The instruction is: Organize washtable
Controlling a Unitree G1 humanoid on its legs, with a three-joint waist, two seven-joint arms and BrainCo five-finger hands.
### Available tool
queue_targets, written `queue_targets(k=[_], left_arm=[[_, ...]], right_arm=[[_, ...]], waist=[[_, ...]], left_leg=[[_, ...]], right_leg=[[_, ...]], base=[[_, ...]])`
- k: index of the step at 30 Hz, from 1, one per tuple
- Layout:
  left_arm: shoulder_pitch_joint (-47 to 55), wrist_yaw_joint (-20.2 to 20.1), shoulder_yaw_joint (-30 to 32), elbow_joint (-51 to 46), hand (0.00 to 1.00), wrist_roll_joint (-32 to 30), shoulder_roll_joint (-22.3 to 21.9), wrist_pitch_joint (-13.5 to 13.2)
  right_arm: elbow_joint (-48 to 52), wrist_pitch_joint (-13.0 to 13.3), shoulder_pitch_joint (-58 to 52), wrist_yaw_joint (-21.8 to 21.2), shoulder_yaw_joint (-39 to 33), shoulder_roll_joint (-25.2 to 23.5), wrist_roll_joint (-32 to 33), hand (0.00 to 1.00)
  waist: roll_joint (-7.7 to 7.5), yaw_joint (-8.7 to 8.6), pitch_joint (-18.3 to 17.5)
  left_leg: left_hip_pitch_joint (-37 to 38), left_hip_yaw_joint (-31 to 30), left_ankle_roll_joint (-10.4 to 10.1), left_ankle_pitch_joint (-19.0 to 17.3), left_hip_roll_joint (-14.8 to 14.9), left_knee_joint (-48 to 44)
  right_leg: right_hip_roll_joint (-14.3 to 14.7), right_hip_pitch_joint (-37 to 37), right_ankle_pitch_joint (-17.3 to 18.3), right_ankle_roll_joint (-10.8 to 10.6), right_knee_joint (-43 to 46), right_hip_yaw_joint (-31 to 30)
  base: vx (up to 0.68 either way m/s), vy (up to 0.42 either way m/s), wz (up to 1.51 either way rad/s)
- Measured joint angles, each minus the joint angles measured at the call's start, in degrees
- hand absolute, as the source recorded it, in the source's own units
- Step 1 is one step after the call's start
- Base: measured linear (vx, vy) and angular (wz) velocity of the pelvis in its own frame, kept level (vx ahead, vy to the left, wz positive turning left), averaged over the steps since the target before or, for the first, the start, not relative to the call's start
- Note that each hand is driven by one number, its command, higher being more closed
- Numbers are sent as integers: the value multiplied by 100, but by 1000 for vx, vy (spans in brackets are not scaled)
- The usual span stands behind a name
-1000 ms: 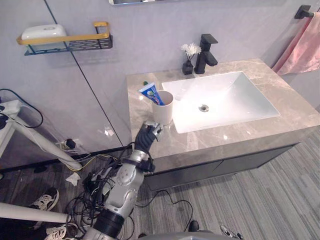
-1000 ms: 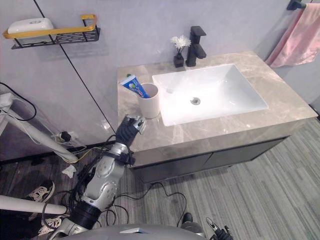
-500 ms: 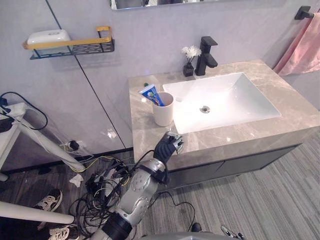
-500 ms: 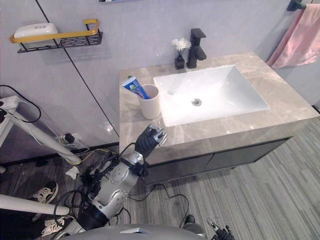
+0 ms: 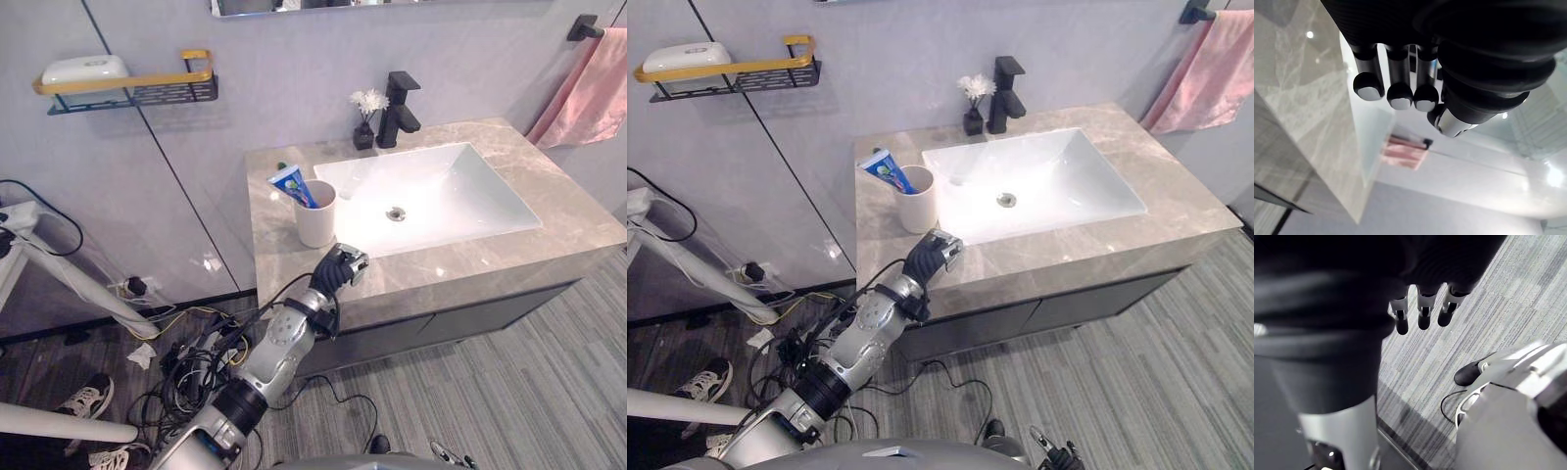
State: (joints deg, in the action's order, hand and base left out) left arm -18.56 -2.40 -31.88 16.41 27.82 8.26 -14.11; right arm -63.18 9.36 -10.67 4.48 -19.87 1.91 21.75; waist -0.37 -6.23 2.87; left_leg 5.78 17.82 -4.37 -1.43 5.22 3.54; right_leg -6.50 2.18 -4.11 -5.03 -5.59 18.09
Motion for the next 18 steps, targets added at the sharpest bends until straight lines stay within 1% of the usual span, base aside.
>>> queue_targets(k=[6,12,15,18], left_arm=[[-423,166,42,457,100,-195,-113,6],[-669,195,39,774,100,-370,-160,36],[-833,274,40,1030,100,-467,-160,42],[-894,324,52,1124,100,-530,-156,49]], right_arm=[[3,-5,-1,0,-41,-30,79,0],[6,-6,-3,-2,-77,-43,79,0],[14,-6,-1,-2,-100,-53,79,0],[17,-7,-2,-2,-136,-71,77,0]], waist=[[-25,-109,16],[-28,-132,21],[-31,-134,28],[-31,-194,29]], left_leg=[[-1,47,-2,-2,2,8],[-32,94,-2,-4,3,16],[-47,159,-2,-6,2,17],[-49,183,-1,-11,2,19]], right_leg=[[2,-20,-1,-1,-4,-25],[8,-79,-15,0,-6,-79],[10,-132,-33,2,-6,-146],[10,-146,-34,2,-7,-163]], base=[[1,1,-1],[1,2,-5],[0,5,-10],[2,2,-3]])
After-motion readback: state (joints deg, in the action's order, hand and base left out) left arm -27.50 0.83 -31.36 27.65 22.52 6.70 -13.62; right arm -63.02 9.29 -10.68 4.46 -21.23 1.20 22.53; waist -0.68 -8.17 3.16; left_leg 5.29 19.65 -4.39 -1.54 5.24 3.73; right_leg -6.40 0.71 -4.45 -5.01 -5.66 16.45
